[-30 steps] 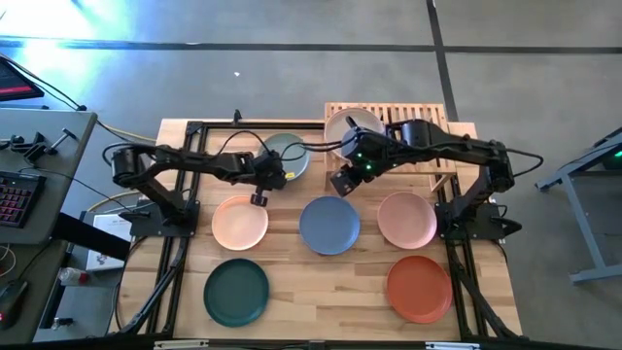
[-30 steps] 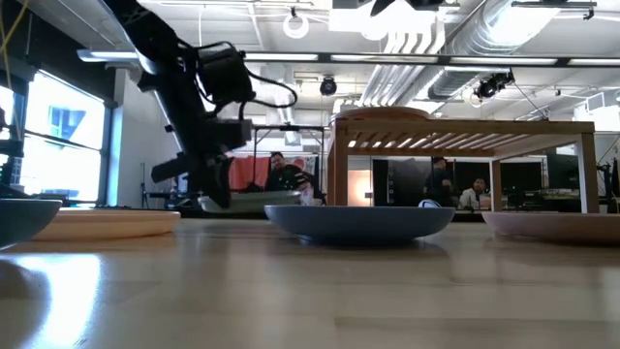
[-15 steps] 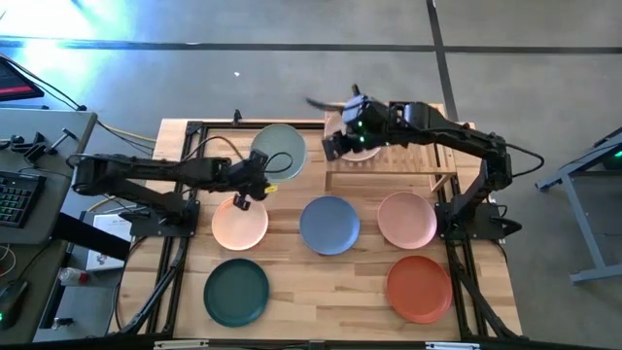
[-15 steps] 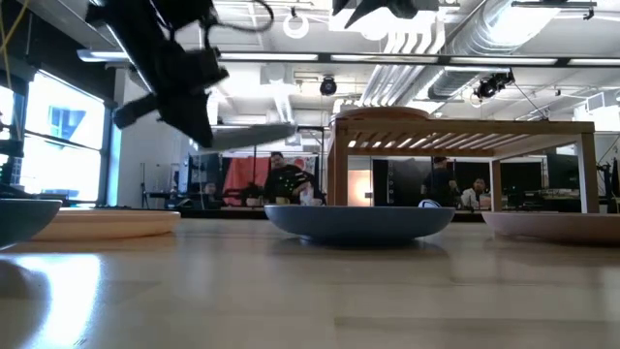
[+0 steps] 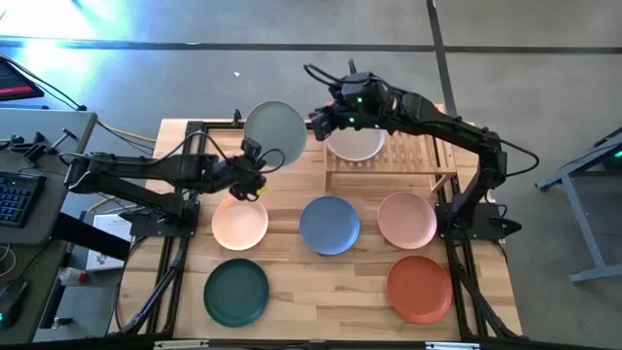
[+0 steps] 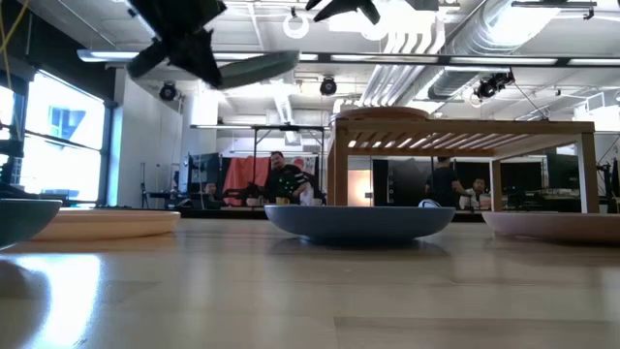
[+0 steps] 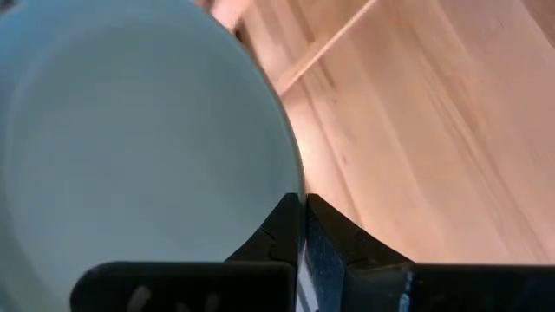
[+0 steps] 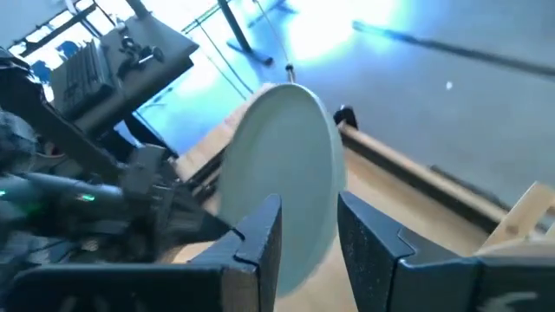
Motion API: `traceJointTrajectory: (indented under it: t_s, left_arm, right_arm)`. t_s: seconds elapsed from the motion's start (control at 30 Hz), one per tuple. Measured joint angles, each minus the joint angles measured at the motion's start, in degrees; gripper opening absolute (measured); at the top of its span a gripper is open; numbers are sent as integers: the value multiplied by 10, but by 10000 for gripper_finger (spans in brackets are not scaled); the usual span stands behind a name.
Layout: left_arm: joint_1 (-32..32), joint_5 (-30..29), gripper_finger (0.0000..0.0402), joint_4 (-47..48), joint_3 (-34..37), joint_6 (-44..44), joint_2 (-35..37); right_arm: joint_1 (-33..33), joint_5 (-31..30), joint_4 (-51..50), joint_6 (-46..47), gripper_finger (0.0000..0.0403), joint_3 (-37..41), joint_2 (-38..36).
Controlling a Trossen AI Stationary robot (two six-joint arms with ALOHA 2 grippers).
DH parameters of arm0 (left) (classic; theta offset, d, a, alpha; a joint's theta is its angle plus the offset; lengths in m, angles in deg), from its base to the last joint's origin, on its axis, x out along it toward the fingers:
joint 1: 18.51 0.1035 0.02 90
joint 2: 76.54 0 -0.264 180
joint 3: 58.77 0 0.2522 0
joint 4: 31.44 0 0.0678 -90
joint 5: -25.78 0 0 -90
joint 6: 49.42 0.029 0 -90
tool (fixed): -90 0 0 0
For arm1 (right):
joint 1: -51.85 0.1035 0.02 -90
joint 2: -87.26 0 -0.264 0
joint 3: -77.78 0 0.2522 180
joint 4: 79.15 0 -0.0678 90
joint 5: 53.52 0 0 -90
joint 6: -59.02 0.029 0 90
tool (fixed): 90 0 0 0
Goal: Place and stack plates onto a shelf
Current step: Stack the gray plate on top of the white plate on the shelf
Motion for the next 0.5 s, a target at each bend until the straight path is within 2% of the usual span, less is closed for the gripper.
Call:
traceJointTrajectory:
  t_s: [0.23, 0.5]
  left_arm:
    - [4, 1, 1, 61, -89, 21, -40]
    - [7, 5, 1, 94, -102, 16, -92]
  right_arm:
    - [-12, -8, 16, -27, 96, 0, 0]
    - [-10, -13, -63, 13, 96, 0, 3]
